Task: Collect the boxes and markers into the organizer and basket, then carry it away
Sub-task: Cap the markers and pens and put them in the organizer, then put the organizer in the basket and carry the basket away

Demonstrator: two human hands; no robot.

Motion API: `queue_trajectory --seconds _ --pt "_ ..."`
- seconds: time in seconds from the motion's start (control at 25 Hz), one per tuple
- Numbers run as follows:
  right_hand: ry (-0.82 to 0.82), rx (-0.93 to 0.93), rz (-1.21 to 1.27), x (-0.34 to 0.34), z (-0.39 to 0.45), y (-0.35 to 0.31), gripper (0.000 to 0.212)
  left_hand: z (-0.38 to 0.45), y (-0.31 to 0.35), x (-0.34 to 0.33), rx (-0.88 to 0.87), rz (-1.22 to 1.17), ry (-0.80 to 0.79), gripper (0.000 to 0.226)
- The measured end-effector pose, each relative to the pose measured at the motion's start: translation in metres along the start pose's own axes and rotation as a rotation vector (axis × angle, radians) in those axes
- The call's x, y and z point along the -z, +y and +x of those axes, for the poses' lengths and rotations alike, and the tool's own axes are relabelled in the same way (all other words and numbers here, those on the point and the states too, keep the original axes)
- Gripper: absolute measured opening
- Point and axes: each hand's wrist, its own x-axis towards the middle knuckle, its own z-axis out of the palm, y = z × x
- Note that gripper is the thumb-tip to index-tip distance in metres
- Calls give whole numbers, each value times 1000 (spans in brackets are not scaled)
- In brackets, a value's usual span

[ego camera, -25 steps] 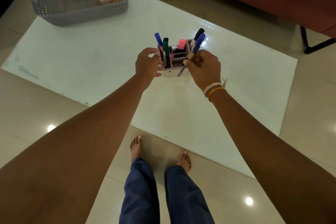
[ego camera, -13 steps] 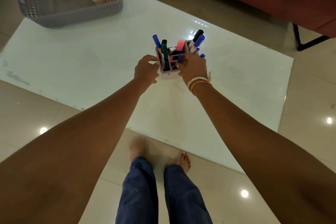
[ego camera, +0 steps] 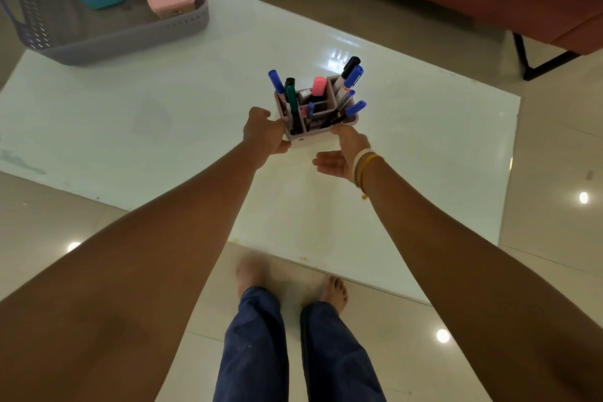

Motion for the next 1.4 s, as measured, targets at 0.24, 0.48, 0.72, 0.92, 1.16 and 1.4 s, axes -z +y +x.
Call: queue_trajectory --seconds 0.24,0.48,0.72,0.92,1.16,1.4 --pt "-33 -23 127 -41 11 -3 27 13 -1 4 -89 46 -103 85" --pt "101 106 -190 -57 18 -21 37 8 -4 16 87 -116 -156 83" --pt "140 180 -405 -79 24 -36 38 20 -6 42 156 -138 -257 61" --pt "111 198 -483 -78 28 -44 23 24 1 43 126 -120 -274 9" --pt "-14 203 -482 -98 17 -77 22 30 17 81 9 -162 -245 40" --pt "-110 272 -488 -160 -26 -135 25 26 65 174 -25 -118 -227 46"
